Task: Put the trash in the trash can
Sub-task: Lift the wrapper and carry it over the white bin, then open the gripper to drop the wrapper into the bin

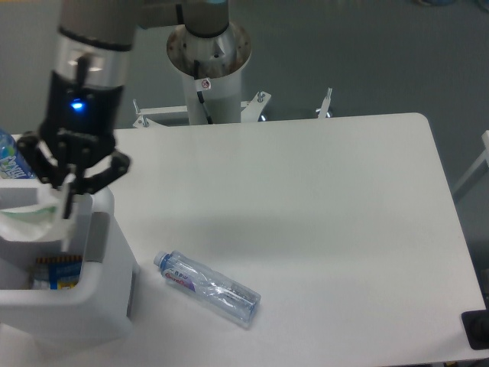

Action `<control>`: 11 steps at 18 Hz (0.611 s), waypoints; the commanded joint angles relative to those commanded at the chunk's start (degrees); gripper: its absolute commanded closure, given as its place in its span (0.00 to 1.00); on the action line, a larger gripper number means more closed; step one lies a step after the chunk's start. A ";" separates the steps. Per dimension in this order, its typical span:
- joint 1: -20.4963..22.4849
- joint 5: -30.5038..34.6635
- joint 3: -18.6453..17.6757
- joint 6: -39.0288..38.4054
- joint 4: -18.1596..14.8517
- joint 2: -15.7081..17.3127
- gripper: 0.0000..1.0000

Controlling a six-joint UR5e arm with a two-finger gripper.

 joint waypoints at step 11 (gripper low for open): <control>-0.18 0.26 0.61 0.00 0.79 -2.11 0.01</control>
